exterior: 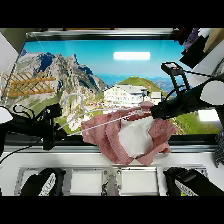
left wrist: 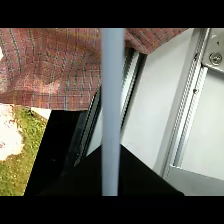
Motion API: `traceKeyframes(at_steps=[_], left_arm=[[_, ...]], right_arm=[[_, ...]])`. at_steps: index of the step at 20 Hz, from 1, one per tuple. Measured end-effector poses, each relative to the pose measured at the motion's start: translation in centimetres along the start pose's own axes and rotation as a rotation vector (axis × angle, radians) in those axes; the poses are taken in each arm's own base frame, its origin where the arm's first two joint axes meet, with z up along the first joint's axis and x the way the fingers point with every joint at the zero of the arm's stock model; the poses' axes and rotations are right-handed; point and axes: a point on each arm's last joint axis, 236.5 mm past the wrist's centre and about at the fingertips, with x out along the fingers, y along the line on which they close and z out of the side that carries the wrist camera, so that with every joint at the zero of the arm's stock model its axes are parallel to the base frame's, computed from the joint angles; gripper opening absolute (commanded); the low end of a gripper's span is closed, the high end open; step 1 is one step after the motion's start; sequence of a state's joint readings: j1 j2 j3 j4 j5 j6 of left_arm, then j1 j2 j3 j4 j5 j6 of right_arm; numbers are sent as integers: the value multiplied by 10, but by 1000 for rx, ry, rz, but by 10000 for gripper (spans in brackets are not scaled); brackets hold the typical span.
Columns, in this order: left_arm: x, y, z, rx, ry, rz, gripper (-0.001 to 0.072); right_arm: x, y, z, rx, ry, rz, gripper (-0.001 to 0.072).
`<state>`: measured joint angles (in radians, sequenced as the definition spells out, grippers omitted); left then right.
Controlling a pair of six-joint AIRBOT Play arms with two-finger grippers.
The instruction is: Fold the clothes and pants, and hang the long-sleeved shirts on hangers.
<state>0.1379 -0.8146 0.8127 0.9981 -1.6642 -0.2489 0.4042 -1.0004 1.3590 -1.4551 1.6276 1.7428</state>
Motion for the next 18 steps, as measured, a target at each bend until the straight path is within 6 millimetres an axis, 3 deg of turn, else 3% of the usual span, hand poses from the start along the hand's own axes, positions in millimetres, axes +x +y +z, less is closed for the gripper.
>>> traceKeyframes(at_steps=[8, 18], left_arm=[[14, 11, 7, 31, -24, -123, 17], [51, 13, 16, 141, 22, -201, 17]], right_arm=[[0, 0, 0, 0, 0, 0, 22], [0, 0, 0, 0, 0, 0, 22]])
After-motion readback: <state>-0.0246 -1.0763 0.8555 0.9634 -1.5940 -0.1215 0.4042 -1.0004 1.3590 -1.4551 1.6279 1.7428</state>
